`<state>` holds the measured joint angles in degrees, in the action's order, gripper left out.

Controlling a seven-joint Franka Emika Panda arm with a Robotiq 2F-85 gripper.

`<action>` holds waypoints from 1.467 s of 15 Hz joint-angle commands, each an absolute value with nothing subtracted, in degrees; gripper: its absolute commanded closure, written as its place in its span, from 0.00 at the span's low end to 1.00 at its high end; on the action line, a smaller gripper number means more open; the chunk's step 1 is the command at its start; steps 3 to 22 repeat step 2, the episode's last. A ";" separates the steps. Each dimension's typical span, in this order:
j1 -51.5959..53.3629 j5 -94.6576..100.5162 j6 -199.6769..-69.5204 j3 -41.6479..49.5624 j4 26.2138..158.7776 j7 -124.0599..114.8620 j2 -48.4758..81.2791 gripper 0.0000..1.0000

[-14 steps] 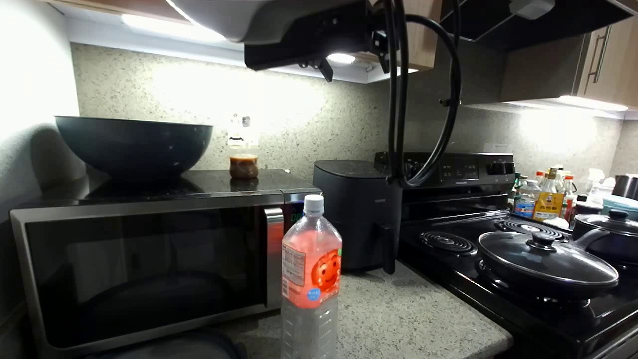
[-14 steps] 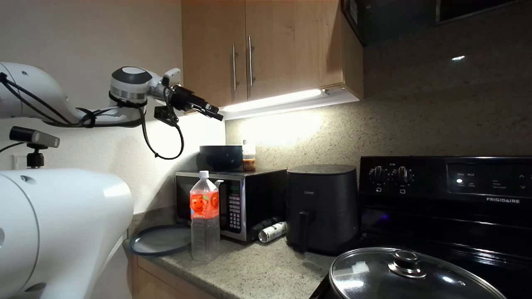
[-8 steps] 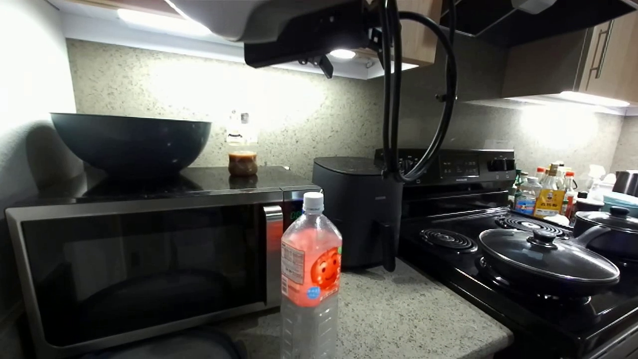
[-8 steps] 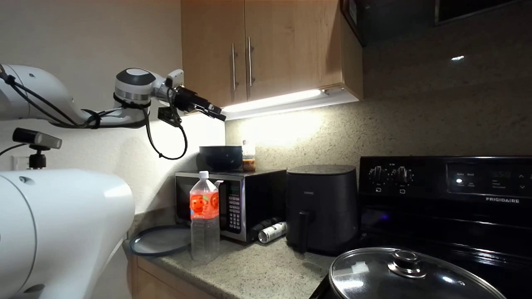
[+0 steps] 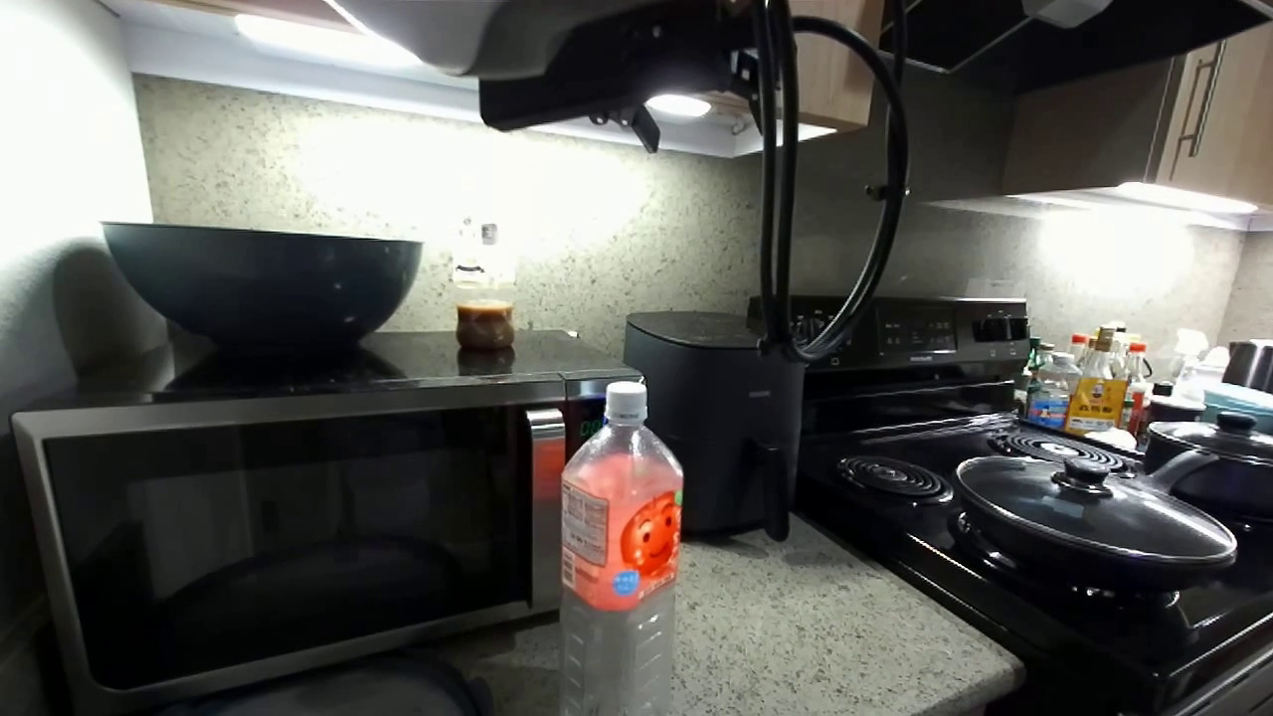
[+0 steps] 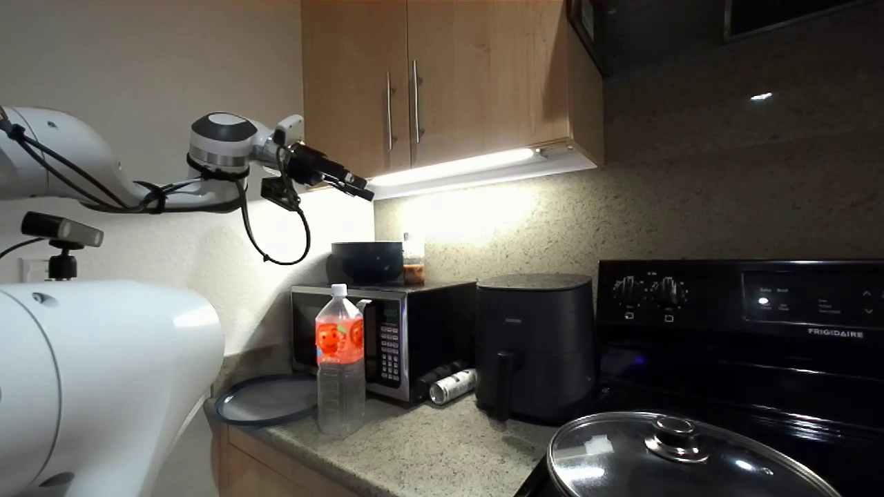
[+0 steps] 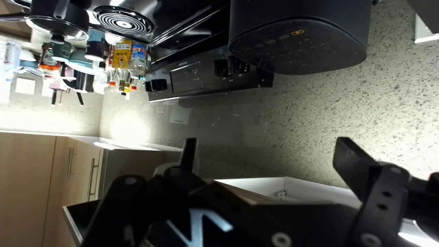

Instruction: Put the right bottle on the top of the microwave

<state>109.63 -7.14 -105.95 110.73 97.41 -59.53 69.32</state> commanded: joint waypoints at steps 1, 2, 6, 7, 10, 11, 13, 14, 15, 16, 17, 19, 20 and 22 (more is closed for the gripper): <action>110.01 -5.48 -105.91 110.00 97.15 -60.63 67.88 0.00; 109.97 -5.48 -105.91 110.00 97.15 -60.63 67.88 0.00; 109.97 -5.48 -105.91 110.00 97.15 -60.63 67.88 0.00; 109.97 -5.48 -105.91 110.00 97.15 -60.63 67.88 0.00; 109.97 -5.48 -105.91 110.00 97.15 -60.63 67.88 0.00; 109.97 -5.48 -105.91 110.00 97.15 -60.63 67.88 0.00; 109.97 -5.48 -105.91 110.00 97.15 -60.63 67.88 0.00; 109.97 -5.48 -105.91 110.00 97.15 -60.63 67.88 0.00; 109.97 -5.48 -105.91 110.00 97.15 -60.63 67.88 0.00; 109.97 -5.48 -105.91 110.00 97.15 -60.63 67.88 0.00; 109.97 -5.48 -105.91 110.00 97.15 -60.63 67.88 0.00; 109.97 -5.48 -105.91 110.00 97.15 -60.63 67.88 0.00; 109.97 -5.48 -105.91 110.00 97.15 -60.63 67.88 0.00; 109.97 -5.48 -105.91 110.00 97.15 -60.63 67.88 0.00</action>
